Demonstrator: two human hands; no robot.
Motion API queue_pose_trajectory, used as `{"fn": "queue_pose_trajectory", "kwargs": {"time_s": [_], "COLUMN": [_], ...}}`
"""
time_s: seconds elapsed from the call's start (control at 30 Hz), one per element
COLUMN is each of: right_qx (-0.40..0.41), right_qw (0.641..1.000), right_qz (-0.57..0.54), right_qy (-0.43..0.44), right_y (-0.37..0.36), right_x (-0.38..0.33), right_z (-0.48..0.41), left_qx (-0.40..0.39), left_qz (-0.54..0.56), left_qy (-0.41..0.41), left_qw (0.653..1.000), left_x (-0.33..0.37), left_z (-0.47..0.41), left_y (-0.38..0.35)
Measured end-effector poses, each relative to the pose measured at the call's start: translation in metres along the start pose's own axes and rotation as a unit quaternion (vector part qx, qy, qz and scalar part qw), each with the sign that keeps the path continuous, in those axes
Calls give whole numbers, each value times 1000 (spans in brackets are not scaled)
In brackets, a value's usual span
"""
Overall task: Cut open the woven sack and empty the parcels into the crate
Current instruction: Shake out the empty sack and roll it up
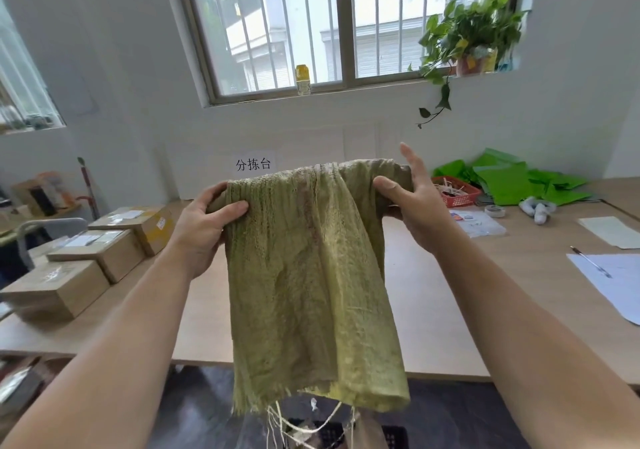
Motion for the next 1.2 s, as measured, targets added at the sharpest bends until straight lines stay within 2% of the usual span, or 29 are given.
{"fn": "queue_pose_trajectory", "kwargs": {"time_s": [0.1,0.17,0.3,0.5,0.73,0.87,0.93,1.07,1.2], "right_qx": [-79,-91,-13,56,59,72,55,21,-65], "right_qw": [997,995,986,988,996,993,995,999,994], "right_qz": [5,42,149,126,70,91,87,-5,71], "right_qy": [3,3,71,75,20,35,19,-43,-54], "right_y": [-6,-7,-3,2,3,7,1,-9,-17], "right_x": [-1,0,-5,-2,5,-7,-9,-6,-4], "right_z": [4,3,-1,-3,-5,-5,-3,2,3], "left_qx": [27,40,35,-7,-48,-70,-47,31,50], "left_qz": [-6,-21,-19,21,-39,-78,-109,-218,-263], "left_qy": [35,56,76,18,-20,-39,-49,-72,-85], "left_qw": [999,997,996,1000,998,994,992,973,960], "left_x": [-7,-12,-15,-6,-1,0,1,0,2], "left_z": [-4,-5,-4,3,2,1,-1,-7,-10], "left_y": [7,10,11,4,4,-1,2,15,14]}}
Point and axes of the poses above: each hand's wrist, its own z-axis away from the middle knuckle, its own y-axis out of the back of the hand, x = y × z, the point moved 6 cm from there along -z, towards the middle knuckle, and after that the axes turned 13 degrees about -z, right-handed, at the moved point
